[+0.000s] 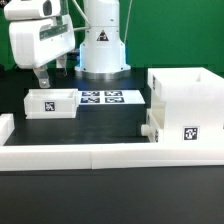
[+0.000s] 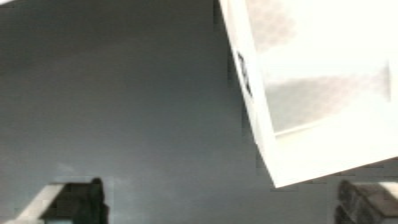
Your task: Assemble drawer
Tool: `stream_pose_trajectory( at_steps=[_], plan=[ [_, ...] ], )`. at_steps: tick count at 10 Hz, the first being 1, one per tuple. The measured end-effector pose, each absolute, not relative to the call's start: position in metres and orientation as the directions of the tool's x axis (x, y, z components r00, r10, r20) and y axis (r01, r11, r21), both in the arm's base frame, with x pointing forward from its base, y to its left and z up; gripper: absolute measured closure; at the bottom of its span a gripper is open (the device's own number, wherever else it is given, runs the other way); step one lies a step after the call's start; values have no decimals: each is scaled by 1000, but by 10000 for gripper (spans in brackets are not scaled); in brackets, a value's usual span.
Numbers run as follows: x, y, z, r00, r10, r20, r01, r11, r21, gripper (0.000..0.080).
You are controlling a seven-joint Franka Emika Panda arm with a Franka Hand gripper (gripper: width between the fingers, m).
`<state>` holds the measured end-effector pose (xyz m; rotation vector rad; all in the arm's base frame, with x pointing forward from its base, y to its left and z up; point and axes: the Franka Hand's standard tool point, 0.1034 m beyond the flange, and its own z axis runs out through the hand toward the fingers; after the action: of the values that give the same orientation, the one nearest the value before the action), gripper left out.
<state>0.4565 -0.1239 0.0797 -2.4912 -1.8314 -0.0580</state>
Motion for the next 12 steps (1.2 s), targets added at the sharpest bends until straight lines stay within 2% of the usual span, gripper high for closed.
stream_pose_trajectory(
  at_steps=[3,5,7,8,10,12],
  plan=[
    [456,-125,79,517,854,55,856,-516,-32,151],
    [450,-137,74,703,706,85,709,-705,-16,151],
    [443,-133,72,860,501,99,505,-863,-14,151],
    [439,-127,71,906,412,101,416,-909,-16,151],
    [436,-119,67,978,187,88,192,-980,-52,151],
    [435,-113,65,997,37,74,42,-997,-71,151]
  ],
)
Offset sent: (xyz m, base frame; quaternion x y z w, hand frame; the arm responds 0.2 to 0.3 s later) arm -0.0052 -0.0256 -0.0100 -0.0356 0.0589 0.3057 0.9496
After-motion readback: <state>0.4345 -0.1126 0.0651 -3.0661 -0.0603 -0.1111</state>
